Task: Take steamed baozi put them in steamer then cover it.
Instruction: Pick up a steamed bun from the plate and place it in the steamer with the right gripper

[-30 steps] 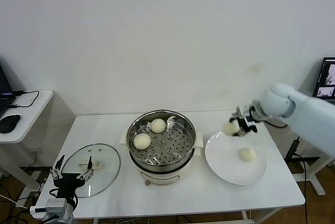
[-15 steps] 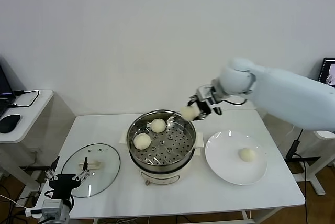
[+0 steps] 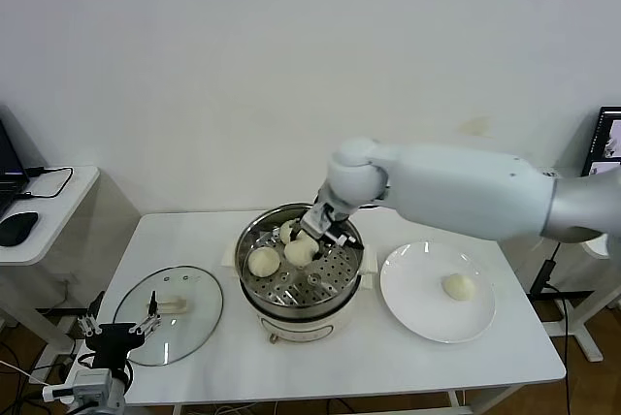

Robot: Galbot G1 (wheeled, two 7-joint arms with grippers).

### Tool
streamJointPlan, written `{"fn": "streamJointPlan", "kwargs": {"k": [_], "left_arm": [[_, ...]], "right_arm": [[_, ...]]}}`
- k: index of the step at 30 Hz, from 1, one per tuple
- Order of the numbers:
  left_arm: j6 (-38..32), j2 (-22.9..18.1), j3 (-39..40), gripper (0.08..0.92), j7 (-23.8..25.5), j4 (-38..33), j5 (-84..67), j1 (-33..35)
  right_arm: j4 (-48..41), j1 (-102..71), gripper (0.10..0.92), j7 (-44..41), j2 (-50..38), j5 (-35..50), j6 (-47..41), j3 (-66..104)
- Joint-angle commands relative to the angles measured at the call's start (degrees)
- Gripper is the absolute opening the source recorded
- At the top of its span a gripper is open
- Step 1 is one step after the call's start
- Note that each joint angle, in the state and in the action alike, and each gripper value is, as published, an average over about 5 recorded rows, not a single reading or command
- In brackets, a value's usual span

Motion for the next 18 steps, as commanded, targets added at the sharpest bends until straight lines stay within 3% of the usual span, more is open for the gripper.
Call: {"fn": "streamJointPlan", "kwargs": {"k": [1, 12, 18], "left_arm": [[-0.09, -0.14, -0.22, 0.823, -0.06, 0.06, -0.04, 0.06], [-0.2, -0.44, -0.12, 0.823, -0.12, 0.38, -0.11, -0.03], [-0.21, -0.58, 0.08, 0.823, -0.13, 0.5, -0.08, -0.14]], "right_arm": [[0.36, -1.02, 0.568, -0.48, 4.15, -5.58, 8.01, -2.59], [2.9, -1.16, 0.57, -0.97, 3.29, -6.78, 9.82, -3.18], [3.12, -0.04, 0.67, -1.64, 1.57, -6.12, 9.87, -2.28]]}}
